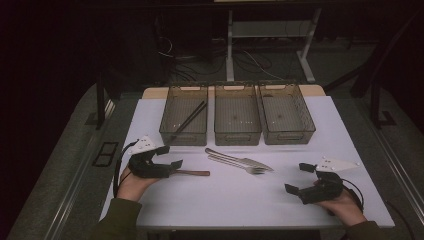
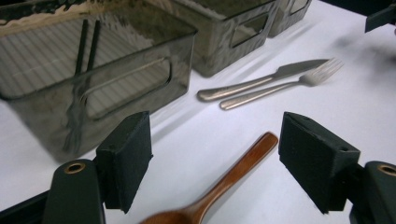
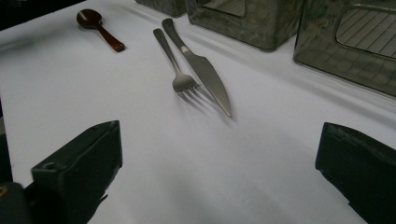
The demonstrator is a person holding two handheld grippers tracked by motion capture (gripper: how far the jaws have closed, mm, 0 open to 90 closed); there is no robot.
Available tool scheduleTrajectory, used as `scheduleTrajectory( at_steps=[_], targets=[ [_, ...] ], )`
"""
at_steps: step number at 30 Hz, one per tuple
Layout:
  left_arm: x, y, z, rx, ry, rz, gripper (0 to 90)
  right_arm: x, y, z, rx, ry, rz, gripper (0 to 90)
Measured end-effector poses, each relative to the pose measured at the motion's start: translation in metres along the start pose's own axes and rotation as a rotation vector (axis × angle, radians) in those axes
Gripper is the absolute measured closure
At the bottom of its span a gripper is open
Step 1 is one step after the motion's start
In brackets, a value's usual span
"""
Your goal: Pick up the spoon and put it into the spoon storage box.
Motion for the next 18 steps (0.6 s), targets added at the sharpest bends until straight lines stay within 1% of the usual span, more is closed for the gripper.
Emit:
scheduleTrajectory(
  at_steps=[4,9,16,18],
  targets=[
    [-0.004,-0.009,-0.006,-0.007,0.017,-0.014,24.6,0.0,0.0,0.0,0.001,-0.001,0.002,0.0],
    [-0.004,-0.017,-0.016,-0.03,0.031,-0.025,25.0,0.001,0.0,0.0,0.001,-0.003,-0.003,0.0],
    [-0.001,-0.026,-0.024,-0.047,0.055,-0.059,25.5,0.0,0.0,0.0,0.001,-0.003,-0.003,0.0],
    [-0.001,-0.029,-0.026,-0.05,0.059,-0.076,25.9,0.0,0.0,0.0,0.0,-0.002,-0.002,0.0]
  ],
)
Point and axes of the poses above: each handheld gripper's, and its own axes: x roughly forward along the jaws, y roughly out of its top, z roughly to its right, the point moved 2 cm from there along x, roughly forward along the jaws, and after that the axes turned 2 degrees about z, right-handed, at the moved point
